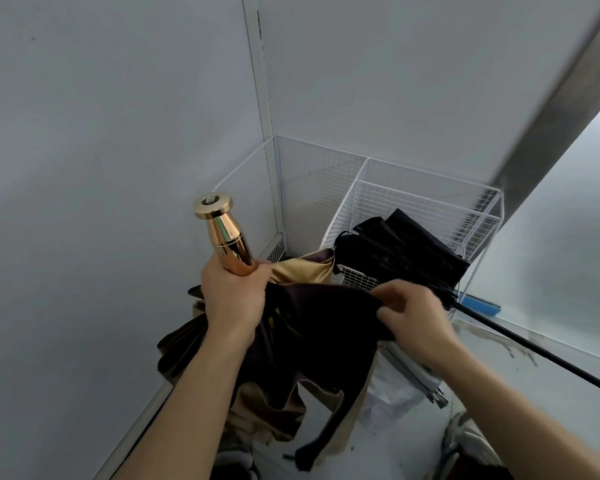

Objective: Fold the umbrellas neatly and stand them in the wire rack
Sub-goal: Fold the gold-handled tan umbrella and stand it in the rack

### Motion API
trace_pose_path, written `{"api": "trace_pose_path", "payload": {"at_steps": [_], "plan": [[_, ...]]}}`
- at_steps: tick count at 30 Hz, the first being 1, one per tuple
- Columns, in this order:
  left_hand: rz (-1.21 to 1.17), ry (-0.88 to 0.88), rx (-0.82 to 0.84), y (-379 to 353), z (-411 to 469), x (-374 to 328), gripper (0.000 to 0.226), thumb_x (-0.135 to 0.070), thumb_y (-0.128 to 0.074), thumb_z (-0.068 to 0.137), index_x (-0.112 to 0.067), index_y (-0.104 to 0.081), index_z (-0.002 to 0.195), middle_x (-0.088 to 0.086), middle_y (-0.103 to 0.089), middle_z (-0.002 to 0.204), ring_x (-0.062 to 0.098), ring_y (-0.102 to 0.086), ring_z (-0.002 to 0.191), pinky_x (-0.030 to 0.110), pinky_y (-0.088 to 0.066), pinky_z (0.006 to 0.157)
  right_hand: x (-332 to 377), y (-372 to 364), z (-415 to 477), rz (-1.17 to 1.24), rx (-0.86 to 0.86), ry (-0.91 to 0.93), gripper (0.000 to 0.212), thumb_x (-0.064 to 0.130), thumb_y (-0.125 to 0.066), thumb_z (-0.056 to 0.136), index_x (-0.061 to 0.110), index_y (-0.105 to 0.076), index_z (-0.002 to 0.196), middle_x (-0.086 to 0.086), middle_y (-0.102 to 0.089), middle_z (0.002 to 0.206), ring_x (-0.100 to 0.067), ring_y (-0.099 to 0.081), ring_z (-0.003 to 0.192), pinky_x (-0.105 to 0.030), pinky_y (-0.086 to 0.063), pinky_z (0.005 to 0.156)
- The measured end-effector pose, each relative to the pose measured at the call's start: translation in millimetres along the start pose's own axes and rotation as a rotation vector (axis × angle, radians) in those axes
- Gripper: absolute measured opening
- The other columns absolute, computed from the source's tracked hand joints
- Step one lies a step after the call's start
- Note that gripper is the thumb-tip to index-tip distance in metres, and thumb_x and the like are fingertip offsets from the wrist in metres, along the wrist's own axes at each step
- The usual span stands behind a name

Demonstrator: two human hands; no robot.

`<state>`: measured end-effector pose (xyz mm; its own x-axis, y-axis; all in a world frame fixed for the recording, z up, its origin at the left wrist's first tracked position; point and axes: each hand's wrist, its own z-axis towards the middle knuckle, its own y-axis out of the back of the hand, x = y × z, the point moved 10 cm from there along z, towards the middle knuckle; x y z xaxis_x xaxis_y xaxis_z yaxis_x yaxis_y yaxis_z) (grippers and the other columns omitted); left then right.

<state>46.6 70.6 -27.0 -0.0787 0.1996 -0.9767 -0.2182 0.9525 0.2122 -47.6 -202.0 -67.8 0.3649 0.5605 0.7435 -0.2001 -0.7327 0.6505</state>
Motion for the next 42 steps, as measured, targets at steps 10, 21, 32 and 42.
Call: {"api": "trace_pose_path", "payload": {"at_steps": [10,21,32,42], "plan": [[-0.217,0.109,-0.152,22.8,3.5,8.4,0.022,-0.005,-0.079,0.078,-0.009,-0.06,0.09,0.001,-0.064,0.08,0.013,-0.065,0.074,0.028,-0.054,0.073,9.6,-8.3,-11.8,0.57,0.118,-0.14,0.045,0.036,-0.055,0.099,0.002,-0.068,0.073,-0.007,-0.063,0.058,-0.02,-0.063,0.053,-0.029,-0.046,0.05],[-0.362,0.274,0.077,-23.0,-19.9,12.8,0.024,-0.015,-0.085,0.073,-0.011,-0.062,0.076,0.007,-0.071,0.082,0.027,-0.071,0.091,0.042,-0.055,0.093,39.1,-39.3,-21.3,0.642,0.274,0.102,0.008,0.01,-0.07,0.088,0.01,-0.077,0.093,-0.015,-0.073,0.084,-0.021,-0.067,0.077,-0.037,-0.057,0.077],[-0.285,0.099,0.202,-50.6,-37.3,-6.0,0.027,-0.002,-0.086,0.068,-0.013,-0.063,0.06,0.006,-0.063,0.063,0.023,-0.066,0.065,0.042,-0.059,0.075,34.5,-32.8,-17.1,0.299,0.024,0.176,0.006,0.027,-0.08,0.08,0.029,-0.075,0.078,0.011,-0.071,0.083,-0.004,-0.063,0.084,-0.025,-0.049,0.077],[-0.328,0.169,0.105,-36.1,-31.7,-3.2,0.031,0.006,-0.08,0.074,-0.007,-0.055,0.061,0.0,-0.058,0.053,0.014,-0.062,0.053,0.027,-0.054,0.058,33.6,-65.0,-25.9,-0.176,0.355,0.171,0.115,0.066,-0.078,0.054,0.04,-0.021,0.151,0.018,-0.037,0.144,-0.008,-0.04,0.13,-0.035,-0.038,0.107]]}}
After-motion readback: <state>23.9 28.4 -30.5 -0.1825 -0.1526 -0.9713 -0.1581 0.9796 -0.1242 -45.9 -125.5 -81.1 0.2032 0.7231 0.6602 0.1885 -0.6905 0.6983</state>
